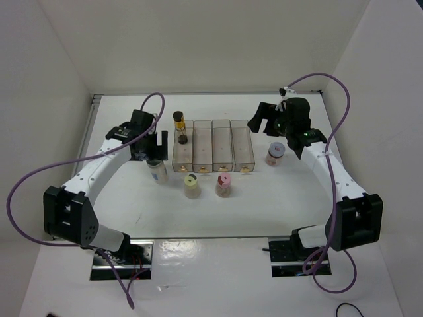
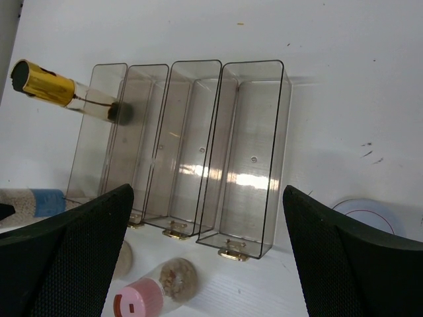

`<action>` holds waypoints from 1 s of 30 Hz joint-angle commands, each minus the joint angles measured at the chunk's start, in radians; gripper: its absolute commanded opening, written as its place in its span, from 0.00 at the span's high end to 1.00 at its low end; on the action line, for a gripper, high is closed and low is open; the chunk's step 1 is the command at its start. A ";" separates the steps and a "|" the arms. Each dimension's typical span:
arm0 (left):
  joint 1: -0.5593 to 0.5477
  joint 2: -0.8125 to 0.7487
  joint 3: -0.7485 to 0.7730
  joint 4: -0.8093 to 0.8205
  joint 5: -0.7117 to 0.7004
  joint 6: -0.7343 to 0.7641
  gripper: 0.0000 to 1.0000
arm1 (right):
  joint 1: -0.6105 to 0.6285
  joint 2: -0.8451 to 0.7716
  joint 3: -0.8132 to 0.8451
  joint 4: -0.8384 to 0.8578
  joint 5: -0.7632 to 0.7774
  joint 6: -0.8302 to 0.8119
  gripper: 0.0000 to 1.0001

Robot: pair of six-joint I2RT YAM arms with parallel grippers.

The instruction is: Organize the condiment bottles

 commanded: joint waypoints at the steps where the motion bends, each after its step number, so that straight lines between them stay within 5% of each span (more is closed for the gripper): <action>1: -0.001 -0.038 -0.021 -0.011 0.018 0.014 0.00 | 0.009 0.002 0.023 0.016 0.008 -0.005 0.02; 10: -0.001 -0.029 -0.043 0.019 0.018 0.004 0.09 | 0.009 0.002 0.023 0.016 0.008 -0.005 0.02; 20: -0.001 -0.004 -0.024 0.030 0.030 0.004 0.37 | 0.009 -0.027 0.003 0.016 0.019 -0.005 0.02; 26: -0.001 -0.004 0.104 -0.068 0.018 0.057 0.55 | 0.009 -0.027 0.003 0.016 0.019 -0.005 0.02; 30: -0.001 -0.024 0.213 -0.123 0.007 0.078 0.55 | 0.009 -0.036 0.003 0.016 0.019 -0.005 0.02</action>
